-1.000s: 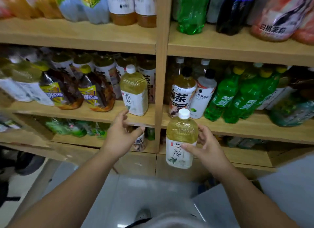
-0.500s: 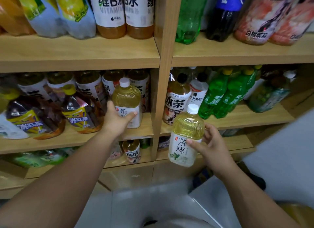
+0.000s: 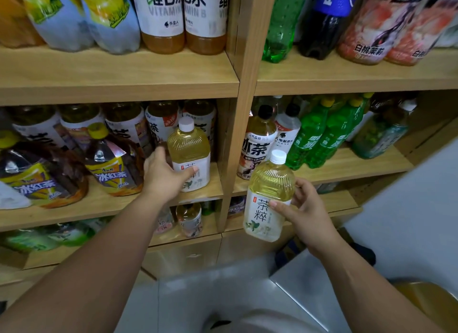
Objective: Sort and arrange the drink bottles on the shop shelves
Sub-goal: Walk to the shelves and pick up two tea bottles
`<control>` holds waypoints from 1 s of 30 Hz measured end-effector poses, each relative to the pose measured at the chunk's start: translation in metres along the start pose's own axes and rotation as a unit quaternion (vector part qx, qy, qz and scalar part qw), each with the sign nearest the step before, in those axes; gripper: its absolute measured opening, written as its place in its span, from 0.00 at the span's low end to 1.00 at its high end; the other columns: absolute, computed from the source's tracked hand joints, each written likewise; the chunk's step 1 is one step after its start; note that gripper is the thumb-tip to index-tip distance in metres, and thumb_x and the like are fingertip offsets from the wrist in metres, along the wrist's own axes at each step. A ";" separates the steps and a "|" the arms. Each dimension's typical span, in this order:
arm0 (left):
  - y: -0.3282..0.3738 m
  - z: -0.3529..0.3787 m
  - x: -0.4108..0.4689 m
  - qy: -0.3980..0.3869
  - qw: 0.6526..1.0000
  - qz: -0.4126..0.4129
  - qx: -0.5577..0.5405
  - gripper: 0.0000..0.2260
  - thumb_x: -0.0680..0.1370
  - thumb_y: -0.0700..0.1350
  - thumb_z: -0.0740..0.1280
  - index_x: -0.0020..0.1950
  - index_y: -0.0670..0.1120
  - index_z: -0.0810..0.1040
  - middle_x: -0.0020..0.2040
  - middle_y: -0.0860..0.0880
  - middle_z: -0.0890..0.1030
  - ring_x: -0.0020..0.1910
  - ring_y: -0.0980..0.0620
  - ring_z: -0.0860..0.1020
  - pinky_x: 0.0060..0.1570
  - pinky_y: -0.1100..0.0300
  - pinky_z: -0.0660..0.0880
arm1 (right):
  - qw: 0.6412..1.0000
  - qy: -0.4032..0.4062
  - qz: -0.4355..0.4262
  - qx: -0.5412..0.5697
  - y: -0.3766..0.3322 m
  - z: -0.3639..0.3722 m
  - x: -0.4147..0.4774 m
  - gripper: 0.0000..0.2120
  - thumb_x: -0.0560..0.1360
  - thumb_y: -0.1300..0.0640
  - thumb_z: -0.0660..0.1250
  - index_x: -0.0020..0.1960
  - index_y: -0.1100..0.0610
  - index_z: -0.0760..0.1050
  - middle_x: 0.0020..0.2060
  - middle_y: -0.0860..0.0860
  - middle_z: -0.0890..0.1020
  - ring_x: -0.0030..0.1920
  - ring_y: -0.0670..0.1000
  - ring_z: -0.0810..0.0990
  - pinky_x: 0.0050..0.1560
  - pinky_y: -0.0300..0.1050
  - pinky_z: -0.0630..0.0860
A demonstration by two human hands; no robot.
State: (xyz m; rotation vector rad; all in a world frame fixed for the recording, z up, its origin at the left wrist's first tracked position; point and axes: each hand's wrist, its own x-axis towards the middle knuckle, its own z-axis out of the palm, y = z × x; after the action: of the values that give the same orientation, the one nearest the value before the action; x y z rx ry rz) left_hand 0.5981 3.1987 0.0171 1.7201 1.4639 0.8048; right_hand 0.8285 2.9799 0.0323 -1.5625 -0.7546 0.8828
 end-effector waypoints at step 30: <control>0.139 0.089 -0.164 0.053 0.966 -0.012 -0.254 0.29 0.67 0.34 0.80 0.63 0.49 0.73 0.58 0.53 0.81 0.55 0.55 0.82 0.52 0.49 0.82 | 0.996 -0.054 -0.069 0.015 -0.024 -0.177 0.028 0.33 0.67 0.59 0.79 0.68 0.50 0.71 0.60 0.47 0.84 0.60 0.48 0.83 0.58 0.55 0.81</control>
State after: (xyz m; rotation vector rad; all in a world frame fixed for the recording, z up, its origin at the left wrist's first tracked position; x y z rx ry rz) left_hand 0.7203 3.0125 0.0846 1.2849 1.2052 1.1569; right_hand 0.9945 2.9183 0.0676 -1.4278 -0.9109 0.8782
